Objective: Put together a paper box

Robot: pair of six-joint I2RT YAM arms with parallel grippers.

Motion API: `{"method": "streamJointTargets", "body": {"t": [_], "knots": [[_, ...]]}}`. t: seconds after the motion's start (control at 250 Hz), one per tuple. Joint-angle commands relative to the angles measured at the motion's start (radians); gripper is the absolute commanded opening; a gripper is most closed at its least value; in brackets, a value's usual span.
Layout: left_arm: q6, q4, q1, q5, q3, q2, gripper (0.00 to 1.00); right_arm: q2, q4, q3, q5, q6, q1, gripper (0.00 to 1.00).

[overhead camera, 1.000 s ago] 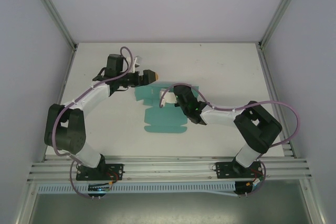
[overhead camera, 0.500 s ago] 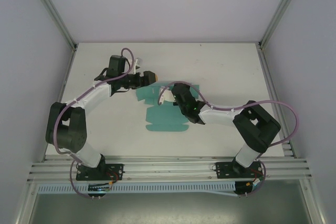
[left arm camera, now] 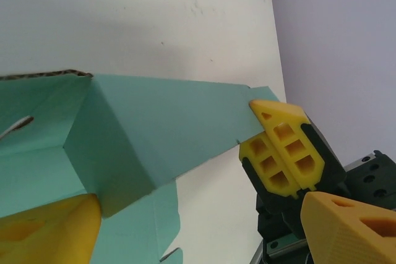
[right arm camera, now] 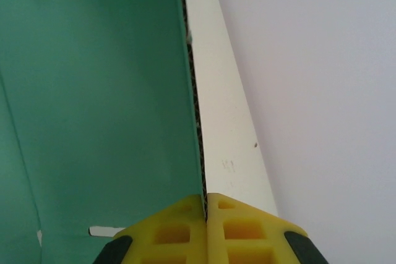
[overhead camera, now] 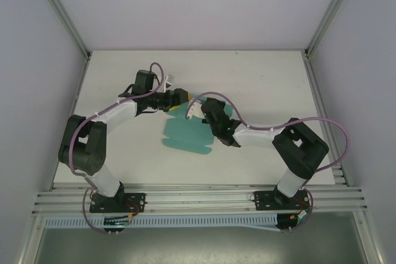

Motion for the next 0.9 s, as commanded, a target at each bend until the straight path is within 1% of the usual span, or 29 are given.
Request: {"method": "streamJointTargets", "body": {"t": [0.0,0.052,0.076,0.172,0.2,0.304,0.38,0.436,0.464,0.5,0.58,0.676,0.719,0.755,0.803,0.863,0.895], "knots": [[0.005,-0.031,-0.023,0.025,0.009,0.021,0.84,-0.014,0.114,-0.005,-0.031,0.061,0.013,0.00],[0.019,-0.050,-0.023,0.007,0.009,0.021,0.85,-0.012,0.134,-0.021,-0.030,0.046,0.013,0.00],[0.023,-0.050,-0.023,0.004,0.036,0.021,0.85,-0.014,0.141,-0.028,-0.030,0.043,0.012,0.00],[0.014,-0.019,-0.022,0.023,0.042,0.021,0.84,-0.026,0.139,-0.051,-0.062,0.044,0.013,0.00],[0.009,-0.013,-0.022,0.024,0.046,0.021,0.82,-0.030,0.138,-0.060,-0.076,0.044,0.013,0.00],[0.011,-0.024,-0.022,0.015,0.077,0.064,0.68,-0.037,0.146,-0.091,-0.118,0.019,0.020,0.00],[0.011,-0.023,-0.022,0.021,0.094,0.082,0.61,-0.034,0.154,-0.105,-0.125,0.000,0.027,0.00],[0.007,-0.024,-0.023,0.029,0.102,0.096,0.51,-0.032,0.164,-0.116,-0.124,-0.012,0.029,0.00],[0.008,-0.026,-0.022,0.028,0.106,0.102,0.48,-0.031,0.168,-0.118,-0.122,-0.015,0.032,0.00],[0.008,-0.027,-0.022,0.030,0.109,0.107,0.46,-0.031,0.173,-0.120,-0.119,-0.018,0.032,0.00],[0.010,-0.032,-0.022,0.024,0.108,0.114,0.37,-0.032,0.169,-0.122,-0.117,-0.022,0.035,0.00],[0.010,-0.042,-0.023,0.018,0.103,0.113,0.31,-0.028,0.172,-0.122,-0.112,-0.035,0.035,0.00],[0.007,-0.042,-0.022,0.016,0.095,0.107,0.25,-0.025,0.176,-0.122,-0.104,-0.041,0.034,0.00],[0.006,-0.041,-0.022,0.009,0.089,0.100,0.24,-0.023,0.182,-0.122,-0.096,-0.045,0.035,0.00],[0.003,-0.044,-0.022,-0.003,0.086,0.095,0.18,-0.023,0.181,-0.124,-0.093,-0.050,0.035,0.00],[0.000,-0.045,-0.023,-0.007,0.086,0.093,0.18,-0.022,0.183,-0.125,-0.088,-0.050,0.034,0.00],[-0.001,-0.047,-0.022,-0.005,0.084,0.093,0.24,-0.021,0.183,-0.126,-0.084,-0.050,0.034,0.00]]}}
